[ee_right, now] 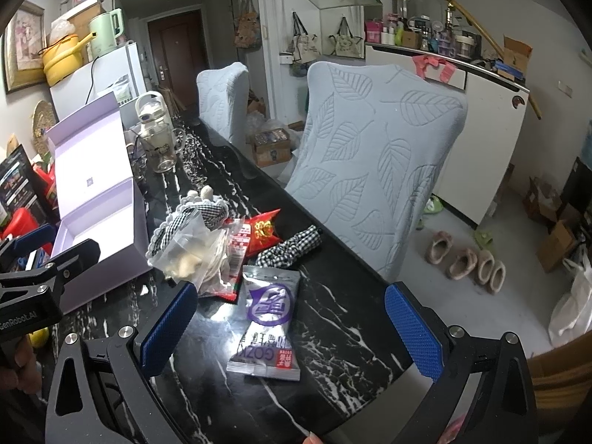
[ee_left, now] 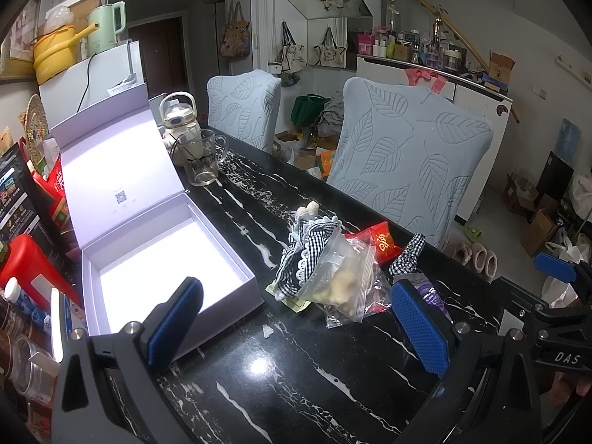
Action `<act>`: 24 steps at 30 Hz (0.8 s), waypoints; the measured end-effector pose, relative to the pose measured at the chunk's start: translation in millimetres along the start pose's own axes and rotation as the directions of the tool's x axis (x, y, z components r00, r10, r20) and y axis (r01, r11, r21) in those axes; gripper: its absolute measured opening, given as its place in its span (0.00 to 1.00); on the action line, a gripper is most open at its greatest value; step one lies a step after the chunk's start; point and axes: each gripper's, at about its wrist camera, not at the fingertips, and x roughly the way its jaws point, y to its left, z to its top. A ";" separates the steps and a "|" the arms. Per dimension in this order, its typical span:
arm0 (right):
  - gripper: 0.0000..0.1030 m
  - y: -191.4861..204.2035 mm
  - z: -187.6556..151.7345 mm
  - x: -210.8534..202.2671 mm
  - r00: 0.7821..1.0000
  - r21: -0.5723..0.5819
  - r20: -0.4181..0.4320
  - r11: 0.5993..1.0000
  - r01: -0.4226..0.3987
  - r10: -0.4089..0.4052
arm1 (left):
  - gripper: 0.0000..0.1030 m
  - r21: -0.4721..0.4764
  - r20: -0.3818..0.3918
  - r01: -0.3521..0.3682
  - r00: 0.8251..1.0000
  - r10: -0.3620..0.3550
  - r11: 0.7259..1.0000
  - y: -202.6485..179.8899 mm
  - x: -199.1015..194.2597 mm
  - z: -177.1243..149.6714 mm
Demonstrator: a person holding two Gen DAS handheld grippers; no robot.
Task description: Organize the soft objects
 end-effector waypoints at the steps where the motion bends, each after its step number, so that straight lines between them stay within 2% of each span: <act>1: 1.00 0.4 0.2 -0.2 1.000 -0.001 0.001 1.000 -0.001 0.001 | 1.00 0.000 0.001 0.000 1.000 0.000 1.000 0.0 -0.4 0.2; 24: 1.00 -3.0 -3.7 -0.7 1.000 0.009 0.001 1.000 -0.016 0.016 | 1.00 -0.001 -0.003 0.012 1.000 -0.012 1.000 -4.0 -1.5 0.7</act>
